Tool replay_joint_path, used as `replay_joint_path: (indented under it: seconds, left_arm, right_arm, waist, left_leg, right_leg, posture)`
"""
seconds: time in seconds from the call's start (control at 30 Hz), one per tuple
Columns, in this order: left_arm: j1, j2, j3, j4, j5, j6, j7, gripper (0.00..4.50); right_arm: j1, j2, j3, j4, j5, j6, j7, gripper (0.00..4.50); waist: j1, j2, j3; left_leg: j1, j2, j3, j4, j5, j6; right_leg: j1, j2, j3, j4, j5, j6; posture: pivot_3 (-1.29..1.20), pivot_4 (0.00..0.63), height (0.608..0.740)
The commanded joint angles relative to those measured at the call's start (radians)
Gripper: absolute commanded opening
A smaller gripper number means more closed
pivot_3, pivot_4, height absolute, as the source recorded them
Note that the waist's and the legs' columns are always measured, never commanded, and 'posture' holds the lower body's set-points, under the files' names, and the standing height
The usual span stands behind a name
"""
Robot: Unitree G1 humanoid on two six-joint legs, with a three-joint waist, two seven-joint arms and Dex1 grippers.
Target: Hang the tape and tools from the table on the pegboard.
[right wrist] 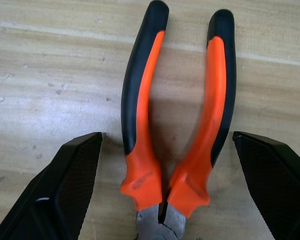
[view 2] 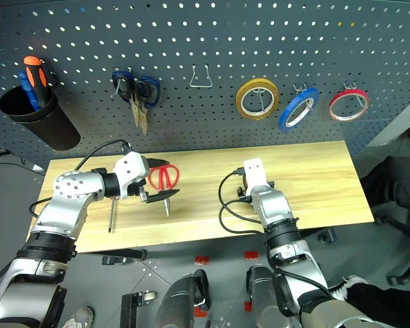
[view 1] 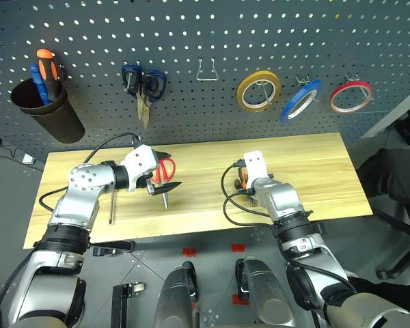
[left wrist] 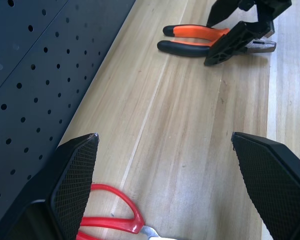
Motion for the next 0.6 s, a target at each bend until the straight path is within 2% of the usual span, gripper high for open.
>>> replay_joint_path:
  seconds: [0.03,0.1,0.17,0.23,0.4,0.5,0.6]
  left_arm:
    - [0.017,-0.004,0.019,-0.043,-0.012,-0.001,0.008,4.50]
    - [0.025,-0.009,0.028,-0.048,-0.019,0.000,0.016,4.50]
    - [0.031,-0.018,0.041,-0.055,-0.032,0.004,0.032,4.50]
    - [0.039,-0.032,0.059,-0.066,-0.036,-0.007,0.065,4.50]
    - [0.089,-0.070,0.106,-0.127,-0.059,-0.014,0.140,4.50]
    - [0.127,-0.091,0.128,-0.203,-0.100,0.036,0.163,4.50]
    - [0.163,-0.126,0.156,-0.315,-0.173,0.135,0.199,4.50]
  right_arm:
    - [-0.017,-0.006,-0.014,0.058,0.002,-0.013,-0.016,3.91]
    - [-0.026,-0.009,-0.024,0.081,0.007,-0.008,-0.022,3.22]
    - [-0.028,-0.010,-0.031,0.087,0.012,-0.006,-0.022,2.72]
    - [-0.011,-0.019,-0.002,0.050,-0.004,-0.018,-0.004,2.73]
    - [0.112,-0.074,0.142,-0.217,-0.038,-0.099,0.109,2.73]
    - [0.193,-0.101,0.184,-0.440,-0.023,-0.090,0.167,2.73]
    - [0.248,-0.104,0.172,-0.656,-0.008,-0.167,0.175,2.73]
  waist:
    - [0.000,0.000,0.000]
    - [0.000,0.000,0.000]
    - [0.001,0.000,0.000]
    - [0.001,-0.001,0.000]
    - [0.004,-0.001,0.000]
    - [0.005,-0.001,0.000]
    - [0.003,-0.001,0.000]
  left_leg:
    - [0.000,0.000,0.000,0.000,0.000,0.000]
    - [0.000,0.000,0.000,0.000,0.000,0.000]
    - [0.000,0.000,0.000,0.001,0.000,0.000]
    - [0.000,0.000,-0.001,0.001,0.000,0.000]
    - [0.000,0.000,0.000,0.000,0.000,0.000]
    - [-0.001,0.000,0.000,-0.001,0.000,0.000]
    - [-0.001,0.000,0.000,-0.001,0.000,0.000]
  right_leg:
    - [0.000,0.000,0.000,0.000,0.000,0.000]
    - [0.000,0.000,0.000,0.001,0.000,0.000]
    - [0.000,0.000,0.000,0.001,0.000,0.000]
    - [0.001,0.000,0.000,0.001,0.000,0.000]
    - [0.000,0.000,0.000,-0.001,0.000,0.000]
    - [-0.001,0.000,0.000,-0.001,0.000,0.000]
    - [-0.001,0.000,0.000,0.000,0.000,0.000]
  posture:
    - [-0.20,0.317,0.740]
    - [-0.20,0.317,0.740]
    - [-0.20,0.317,0.740]
    - [-0.20,0.317,0.740]
    - [-0.20,0.319,0.740]
    - [-0.20,0.321,0.740]
    - [-0.20,0.321,0.740]
